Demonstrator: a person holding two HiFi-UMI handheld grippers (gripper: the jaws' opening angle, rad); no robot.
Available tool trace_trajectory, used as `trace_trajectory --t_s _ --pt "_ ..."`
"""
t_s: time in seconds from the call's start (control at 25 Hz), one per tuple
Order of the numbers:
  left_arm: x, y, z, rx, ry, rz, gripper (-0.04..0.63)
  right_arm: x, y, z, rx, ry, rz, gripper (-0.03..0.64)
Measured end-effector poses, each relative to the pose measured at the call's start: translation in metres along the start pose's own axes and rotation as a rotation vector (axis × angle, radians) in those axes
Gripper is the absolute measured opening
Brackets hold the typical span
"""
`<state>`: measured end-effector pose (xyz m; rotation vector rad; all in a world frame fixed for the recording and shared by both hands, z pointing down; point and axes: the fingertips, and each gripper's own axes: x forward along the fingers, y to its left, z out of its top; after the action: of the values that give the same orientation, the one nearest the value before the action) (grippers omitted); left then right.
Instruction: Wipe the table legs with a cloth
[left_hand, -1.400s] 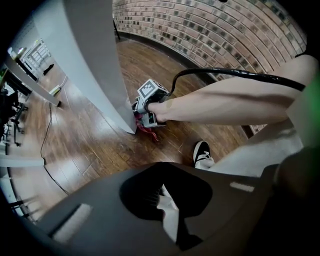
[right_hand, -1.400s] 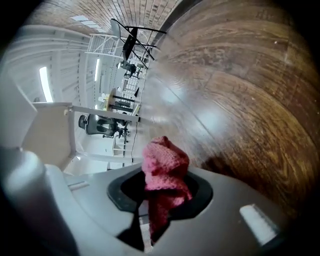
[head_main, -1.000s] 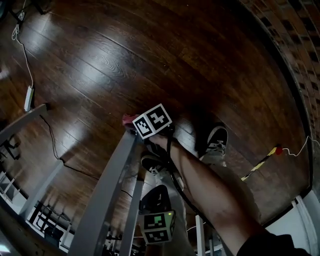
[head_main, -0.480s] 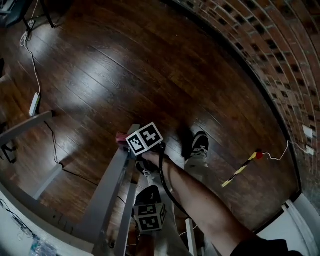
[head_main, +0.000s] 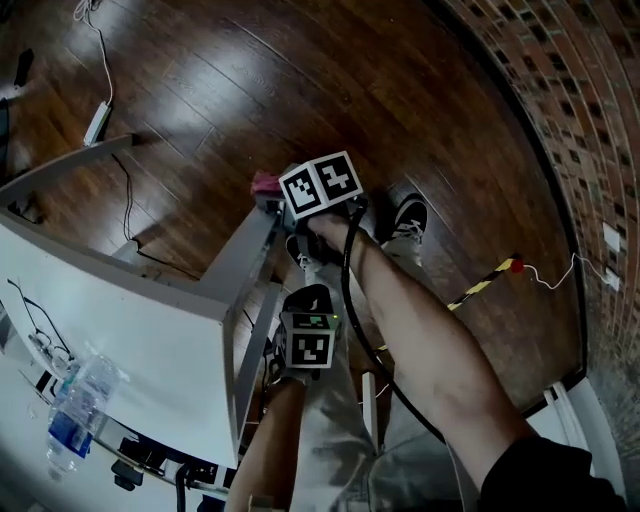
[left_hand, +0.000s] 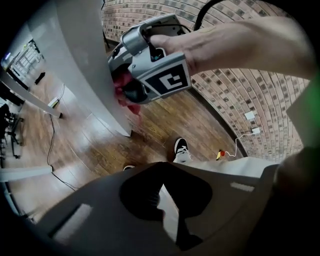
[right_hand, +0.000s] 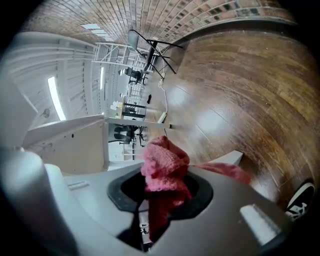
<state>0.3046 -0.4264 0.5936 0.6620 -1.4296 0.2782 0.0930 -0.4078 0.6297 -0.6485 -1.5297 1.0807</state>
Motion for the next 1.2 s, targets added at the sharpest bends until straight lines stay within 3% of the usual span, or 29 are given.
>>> trace_trajectory --t_s 0.44,0.72,1.0,1.2 --pt "-0.031 0.002 0.008 0.024 -0.055 -0.001 0.002 -0.040 0.074 0.001 -0.021 -0.023 0.046 0.087" --pt "-0.070 -0.016 -0.011 0.014 -0.030 -0.020 0.002 -0.074 0.121 -0.011 0.037 -0.046 0.083 0.087" --pt "-0.130 -0.042 -0.028 -0.001 -0.042 -0.079 0.002 -0.132 0.158 -0.021 0.024 -0.036 0.037 0.086" --pt "-0.167 -0.051 -0.020 -0.009 -0.103 -0.123 0.002 -0.186 0.191 -0.022 -0.128 -0.025 -0.058 0.083"
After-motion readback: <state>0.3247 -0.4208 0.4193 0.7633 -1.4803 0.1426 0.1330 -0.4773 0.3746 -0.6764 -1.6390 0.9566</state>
